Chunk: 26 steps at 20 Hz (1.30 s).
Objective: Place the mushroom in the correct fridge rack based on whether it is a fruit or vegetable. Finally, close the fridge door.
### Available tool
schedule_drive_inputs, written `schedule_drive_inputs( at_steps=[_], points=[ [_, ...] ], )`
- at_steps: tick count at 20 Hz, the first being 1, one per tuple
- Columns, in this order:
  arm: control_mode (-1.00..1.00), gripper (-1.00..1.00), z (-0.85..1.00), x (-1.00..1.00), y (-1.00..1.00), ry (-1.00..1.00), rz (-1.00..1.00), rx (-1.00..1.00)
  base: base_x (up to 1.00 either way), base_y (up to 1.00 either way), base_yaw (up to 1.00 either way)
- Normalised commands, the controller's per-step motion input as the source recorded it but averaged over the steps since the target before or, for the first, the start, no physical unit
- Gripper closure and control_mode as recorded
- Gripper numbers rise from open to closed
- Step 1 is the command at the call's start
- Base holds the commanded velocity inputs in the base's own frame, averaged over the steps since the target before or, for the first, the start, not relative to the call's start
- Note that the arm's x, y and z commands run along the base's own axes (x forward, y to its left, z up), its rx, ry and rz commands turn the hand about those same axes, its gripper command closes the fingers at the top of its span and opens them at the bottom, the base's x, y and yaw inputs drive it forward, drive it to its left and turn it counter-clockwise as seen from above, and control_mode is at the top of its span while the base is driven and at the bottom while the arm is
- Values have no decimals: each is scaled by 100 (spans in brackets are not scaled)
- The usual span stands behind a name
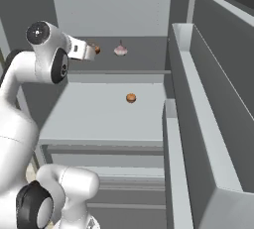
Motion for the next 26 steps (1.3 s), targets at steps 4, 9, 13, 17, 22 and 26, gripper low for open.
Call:
schedule_drive_inputs(
  at_steps=[4, 9, 13, 17, 22, 26],
  points=[
    [-100, -100, -37, -100, 0, -3, -1, -1, 0, 0, 0],
    [-100, -100, -38, -96, 3, 3, -8, 0, 0, 0, 0],
    [100, -100, -11, -48, 2, 2, -5, 0, -50, 0, -4],
    [100, -100, 0, 0, 0, 0, 0, 0, -100, 0, -6],
    [100, -100, 0, 0, 0, 0, 0, 0, -100, 0, -6],
    [100, -100, 0, 0, 0, 0, 0, 0, -100, -6, -6]
  ],
)
